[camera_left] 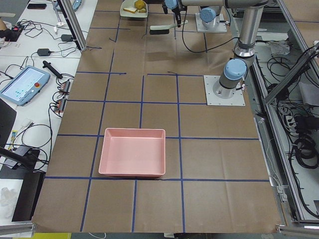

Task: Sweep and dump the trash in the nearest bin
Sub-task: 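Draw the left gripper with the brush back toward the robot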

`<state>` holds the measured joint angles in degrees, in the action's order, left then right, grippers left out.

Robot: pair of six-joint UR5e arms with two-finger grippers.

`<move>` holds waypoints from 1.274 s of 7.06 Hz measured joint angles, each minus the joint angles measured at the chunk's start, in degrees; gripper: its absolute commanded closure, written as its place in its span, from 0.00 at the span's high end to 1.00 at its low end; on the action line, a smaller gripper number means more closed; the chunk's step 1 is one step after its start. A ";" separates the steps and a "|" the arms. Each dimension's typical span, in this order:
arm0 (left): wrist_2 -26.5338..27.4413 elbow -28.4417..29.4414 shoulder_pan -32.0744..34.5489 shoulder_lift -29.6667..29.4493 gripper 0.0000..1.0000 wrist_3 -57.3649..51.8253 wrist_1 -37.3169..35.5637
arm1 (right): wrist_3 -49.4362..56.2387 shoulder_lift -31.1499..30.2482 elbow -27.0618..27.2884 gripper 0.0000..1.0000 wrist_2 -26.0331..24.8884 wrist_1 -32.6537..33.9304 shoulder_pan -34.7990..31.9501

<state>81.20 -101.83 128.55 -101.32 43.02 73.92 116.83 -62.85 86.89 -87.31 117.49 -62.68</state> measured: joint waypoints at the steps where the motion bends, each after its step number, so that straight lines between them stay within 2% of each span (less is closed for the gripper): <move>1: 0.61 -5.73 0.06 3.85 0.01 -2.70 -3.98 | -0.07 -1.10 -0.05 0.00 0.26 -1.33 0.03; 3: 4.54 -14.82 0.45 8.20 0.00 -5.53 -12.58 | -0.11 -3.81 -0.12 0.00 0.49 -4.12 0.19; 5: 5.82 -18.11 0.90 8.93 0.00 -5.75 -14.93 | -0.17 -7.37 -0.22 0.00 1.77 -7.33 0.48; 7: 1.88 -20.43 1.00 9.31 0.00 -5.44 -14.58 | -0.16 -10.40 -1.25 0.00 1.72 -11.32 1.36; 9: -0.89 -21.93 1.13 9.83 0.00 -5.40 -10.49 | 0.53 -12.16 -5.02 0.00 0.53 -18.14 3.41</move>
<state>80.30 -123.76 129.67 -91.49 37.61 63.43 117.37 -75.01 81.87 -86.78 99.36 -59.27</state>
